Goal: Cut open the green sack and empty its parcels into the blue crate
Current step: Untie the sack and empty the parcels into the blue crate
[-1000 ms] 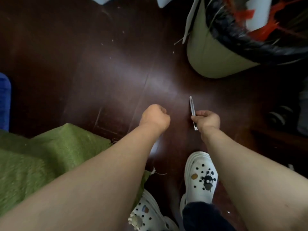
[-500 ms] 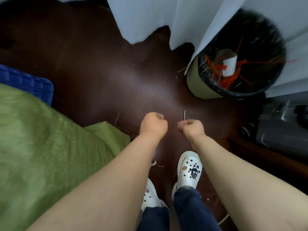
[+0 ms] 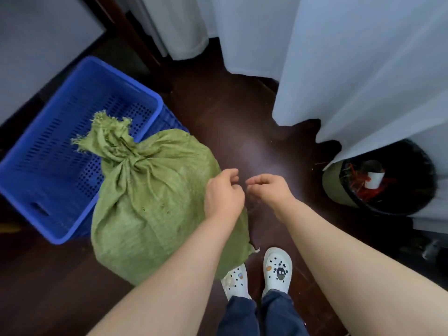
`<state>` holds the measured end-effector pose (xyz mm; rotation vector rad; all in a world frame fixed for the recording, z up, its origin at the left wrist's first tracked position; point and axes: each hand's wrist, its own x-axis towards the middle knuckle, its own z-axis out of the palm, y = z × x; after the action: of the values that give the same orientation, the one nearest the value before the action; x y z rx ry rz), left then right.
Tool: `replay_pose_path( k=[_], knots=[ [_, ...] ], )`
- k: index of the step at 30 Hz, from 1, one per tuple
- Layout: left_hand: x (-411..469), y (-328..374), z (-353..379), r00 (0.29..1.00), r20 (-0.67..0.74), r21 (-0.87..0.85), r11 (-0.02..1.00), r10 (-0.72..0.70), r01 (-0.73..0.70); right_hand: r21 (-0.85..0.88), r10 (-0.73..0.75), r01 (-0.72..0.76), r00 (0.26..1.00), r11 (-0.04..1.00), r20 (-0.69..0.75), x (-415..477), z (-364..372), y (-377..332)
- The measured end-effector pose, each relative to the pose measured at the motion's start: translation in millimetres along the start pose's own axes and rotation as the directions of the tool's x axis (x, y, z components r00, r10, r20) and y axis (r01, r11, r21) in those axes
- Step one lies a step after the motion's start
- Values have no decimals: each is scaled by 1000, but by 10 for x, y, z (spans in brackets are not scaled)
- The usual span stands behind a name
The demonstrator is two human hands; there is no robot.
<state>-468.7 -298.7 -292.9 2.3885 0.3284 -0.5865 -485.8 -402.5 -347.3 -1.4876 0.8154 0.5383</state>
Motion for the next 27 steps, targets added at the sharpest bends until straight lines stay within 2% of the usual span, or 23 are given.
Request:
replay_pose_path(
  k=[2, 4, 7, 9, 13, 18, 20, 22, 27],
  knots=[
    [10, -67, -314, 986, -165, 113, 994, 18, 1, -59, -43, 45, 998, 997, 40, -29, 183, -118],
    [60, -152, -605, 945, -325, 175, 981, -26, 87, -101, -80, 88, 994, 991, 80, -45, 372, -238],
    [191, -321, -947, 874, -441, 85, 961, -202, 264, -206, -135, 157, 984, 966, 118, -30, 612, -439],
    [290, -483, -1095, 850, -448, 41, 944, -276, 328, -283, -175, 221, 968, 933, 178, -8, 769, -561],
    [554, -795, -1269, 853, -420, 19, 937, -310, 350, -430, -201, 293, 948, 854, 247, 37, 1066, -699],
    [859, -939, -1349, 881, -318, -147, 936, -351, 320, -375, -119, 261, 925, 890, 361, 58, 1281, -687],
    [908, -982, -1349, 886, -261, -181, 921, -383, 345, -421, -102, 274, 917, 865, 386, 2, 1374, -607],
    [886, -1048, -1332, 881, -235, -150, 911, -410, 384, -463, -126, 304, 918, 833, 376, -83, 1478, -496],
    [657, -1461, -1390, 802, -345, -54, 864, -487, 501, -453, -77, 264, 918, 851, 390, -330, 1649, -283]
  ],
)
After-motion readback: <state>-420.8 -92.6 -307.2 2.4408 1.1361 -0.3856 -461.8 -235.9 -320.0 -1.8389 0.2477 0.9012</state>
